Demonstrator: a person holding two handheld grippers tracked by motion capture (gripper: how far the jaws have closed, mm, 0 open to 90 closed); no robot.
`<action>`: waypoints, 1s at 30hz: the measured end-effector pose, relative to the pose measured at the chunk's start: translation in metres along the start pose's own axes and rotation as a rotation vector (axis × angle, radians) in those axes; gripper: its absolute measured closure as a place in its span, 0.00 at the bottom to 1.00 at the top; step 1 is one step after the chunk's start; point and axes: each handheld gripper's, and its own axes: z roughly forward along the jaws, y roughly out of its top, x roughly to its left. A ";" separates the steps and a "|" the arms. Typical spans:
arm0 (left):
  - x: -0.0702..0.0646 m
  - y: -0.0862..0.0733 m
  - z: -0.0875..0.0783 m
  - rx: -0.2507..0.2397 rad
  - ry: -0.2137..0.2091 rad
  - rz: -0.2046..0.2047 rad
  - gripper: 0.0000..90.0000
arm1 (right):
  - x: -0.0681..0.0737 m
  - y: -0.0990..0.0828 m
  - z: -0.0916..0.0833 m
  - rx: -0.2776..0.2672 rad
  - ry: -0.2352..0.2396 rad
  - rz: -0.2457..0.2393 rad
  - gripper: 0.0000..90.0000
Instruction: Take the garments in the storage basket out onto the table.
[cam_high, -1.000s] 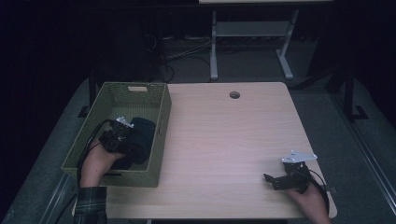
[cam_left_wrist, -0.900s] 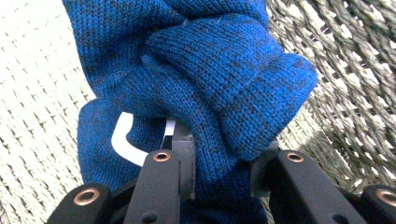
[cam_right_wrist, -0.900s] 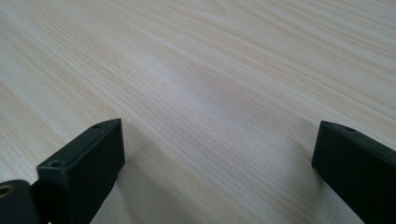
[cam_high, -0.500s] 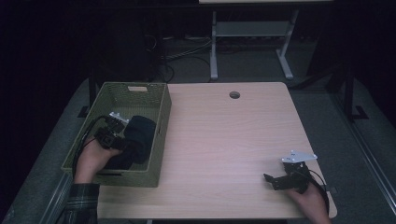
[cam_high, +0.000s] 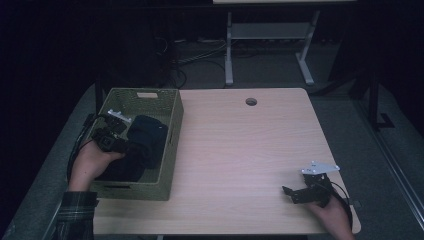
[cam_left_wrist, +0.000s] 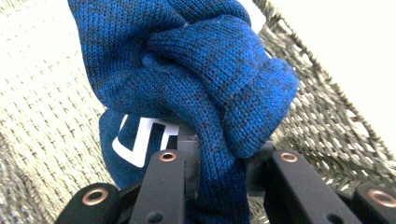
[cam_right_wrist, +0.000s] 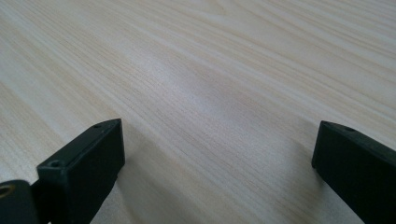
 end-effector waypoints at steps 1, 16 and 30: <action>0.000 0.000 0.000 0.000 0.000 0.000 0.82 | 0.000 0.000 0.000 0.000 0.000 0.000 0.02; -0.004 0.014 -0.036 -0.035 0.026 0.029 0.83 | 0.000 0.000 0.000 0.000 0.002 0.002 0.02; -0.017 0.041 -0.078 -0.095 0.040 0.082 0.83 | 0.000 0.000 0.000 -0.001 0.001 0.002 0.02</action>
